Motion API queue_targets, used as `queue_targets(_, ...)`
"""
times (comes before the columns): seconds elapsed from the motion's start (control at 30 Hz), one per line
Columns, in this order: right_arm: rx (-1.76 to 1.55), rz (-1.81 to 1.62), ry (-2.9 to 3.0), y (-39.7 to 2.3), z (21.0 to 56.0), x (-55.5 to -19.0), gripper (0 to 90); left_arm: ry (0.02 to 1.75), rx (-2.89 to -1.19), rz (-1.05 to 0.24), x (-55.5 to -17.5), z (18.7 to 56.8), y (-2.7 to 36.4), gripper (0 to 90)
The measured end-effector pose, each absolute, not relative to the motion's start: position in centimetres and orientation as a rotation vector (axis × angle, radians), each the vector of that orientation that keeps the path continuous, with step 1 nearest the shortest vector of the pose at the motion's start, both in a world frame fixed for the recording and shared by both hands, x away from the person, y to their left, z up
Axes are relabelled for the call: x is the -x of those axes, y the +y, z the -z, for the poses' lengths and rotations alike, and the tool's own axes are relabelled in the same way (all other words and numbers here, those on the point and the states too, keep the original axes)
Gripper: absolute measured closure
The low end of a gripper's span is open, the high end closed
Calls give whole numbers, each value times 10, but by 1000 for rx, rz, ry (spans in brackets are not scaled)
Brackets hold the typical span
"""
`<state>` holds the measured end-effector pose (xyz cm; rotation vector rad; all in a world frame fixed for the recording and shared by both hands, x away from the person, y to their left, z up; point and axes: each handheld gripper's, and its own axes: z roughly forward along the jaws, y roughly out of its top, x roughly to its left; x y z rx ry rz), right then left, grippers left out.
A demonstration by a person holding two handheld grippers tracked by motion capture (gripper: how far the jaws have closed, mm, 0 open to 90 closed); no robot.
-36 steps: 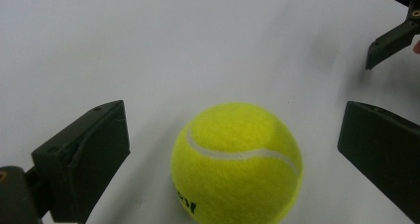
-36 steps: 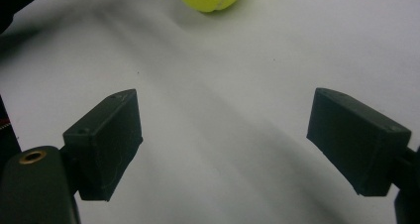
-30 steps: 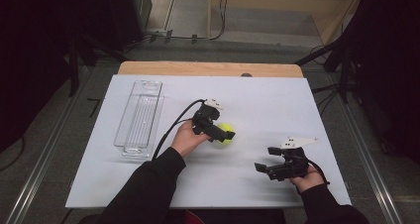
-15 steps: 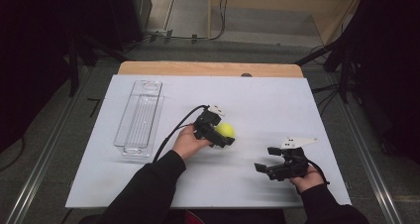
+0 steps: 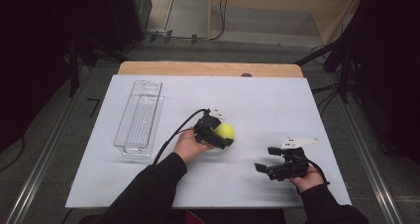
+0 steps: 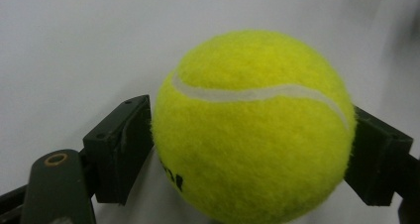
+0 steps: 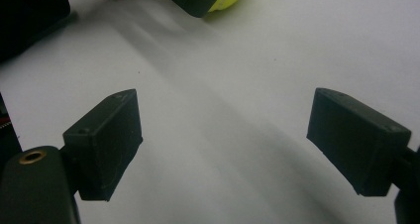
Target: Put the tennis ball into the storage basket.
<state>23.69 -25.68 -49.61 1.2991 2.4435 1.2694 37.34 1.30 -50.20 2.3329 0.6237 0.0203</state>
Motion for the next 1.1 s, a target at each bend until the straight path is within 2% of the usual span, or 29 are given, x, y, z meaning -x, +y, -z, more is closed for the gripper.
queue_targets(0.07,-1299,-1269,2444,-257,496,-237,119,622,-2321,-35,-373,499,14,251)
queue_targets(0.6,-1298,-1267,2447,-257,496,-237,119,640,-2334,-40,-373,497,14,260)
queue_targets(1.1,-1303,-1267,2444,-257,496,-236,119,670,-2339,-15,-377,474,20,260)
